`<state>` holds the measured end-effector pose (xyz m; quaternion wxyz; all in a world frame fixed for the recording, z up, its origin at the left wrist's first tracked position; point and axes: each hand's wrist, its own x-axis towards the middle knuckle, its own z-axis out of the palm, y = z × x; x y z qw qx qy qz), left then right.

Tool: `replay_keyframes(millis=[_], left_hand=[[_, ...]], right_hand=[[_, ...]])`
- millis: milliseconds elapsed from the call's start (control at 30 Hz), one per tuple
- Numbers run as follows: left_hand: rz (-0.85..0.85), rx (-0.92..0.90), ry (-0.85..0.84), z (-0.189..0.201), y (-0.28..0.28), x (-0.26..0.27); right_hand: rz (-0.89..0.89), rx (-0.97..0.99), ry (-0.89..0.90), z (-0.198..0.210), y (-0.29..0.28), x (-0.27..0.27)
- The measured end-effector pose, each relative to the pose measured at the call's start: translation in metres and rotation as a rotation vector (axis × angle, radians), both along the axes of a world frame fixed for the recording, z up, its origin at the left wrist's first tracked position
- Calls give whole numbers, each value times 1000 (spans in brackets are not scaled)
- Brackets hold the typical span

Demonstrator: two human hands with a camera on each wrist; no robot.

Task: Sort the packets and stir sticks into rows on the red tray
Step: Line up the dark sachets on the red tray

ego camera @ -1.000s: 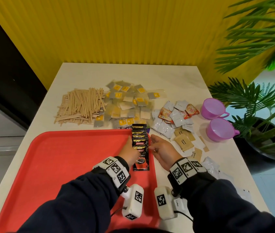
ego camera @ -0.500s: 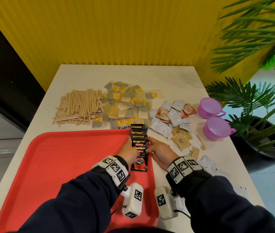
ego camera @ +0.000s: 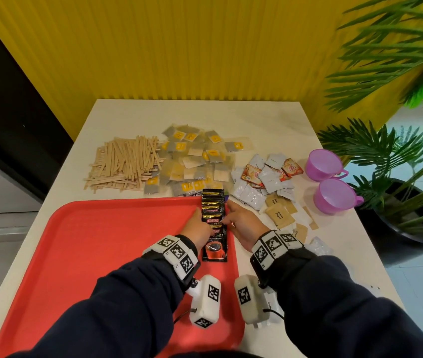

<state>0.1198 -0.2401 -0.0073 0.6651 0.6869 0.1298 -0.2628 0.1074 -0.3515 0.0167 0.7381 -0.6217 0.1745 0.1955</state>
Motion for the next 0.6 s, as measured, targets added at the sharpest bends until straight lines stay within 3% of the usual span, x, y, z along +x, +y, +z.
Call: replay_keyframes(millis=[267, 600], left_hand=[[-54, 10, 14, 4, 2, 16], [2, -103, 54, 11, 3, 23]], right_hand=[[-89, 111, 11, 5, 0, 14], [-140, 185, 55, 6, -4, 23]])
